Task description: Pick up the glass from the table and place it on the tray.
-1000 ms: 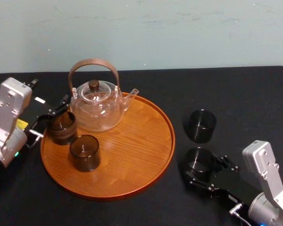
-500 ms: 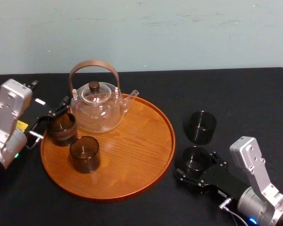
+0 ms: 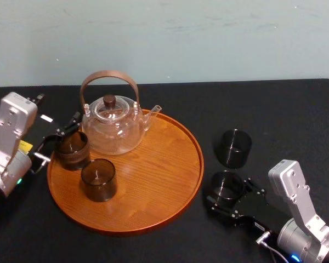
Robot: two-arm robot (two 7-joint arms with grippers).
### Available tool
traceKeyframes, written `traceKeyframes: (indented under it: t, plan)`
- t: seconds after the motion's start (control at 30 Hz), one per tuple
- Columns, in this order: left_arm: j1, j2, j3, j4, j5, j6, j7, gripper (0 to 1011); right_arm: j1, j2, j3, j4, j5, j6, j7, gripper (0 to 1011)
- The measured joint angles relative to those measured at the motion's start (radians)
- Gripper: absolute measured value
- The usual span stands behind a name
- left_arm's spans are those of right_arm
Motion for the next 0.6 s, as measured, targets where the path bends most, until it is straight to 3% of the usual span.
traceKeyframes:
  t: [0.6]
  plan:
    - [0.0,0.0,0.0,0.0,0.0,0.0,0.0,1001,-0.002,0.001,0.001,-0.002,0.001,0.001,-0.002,906]
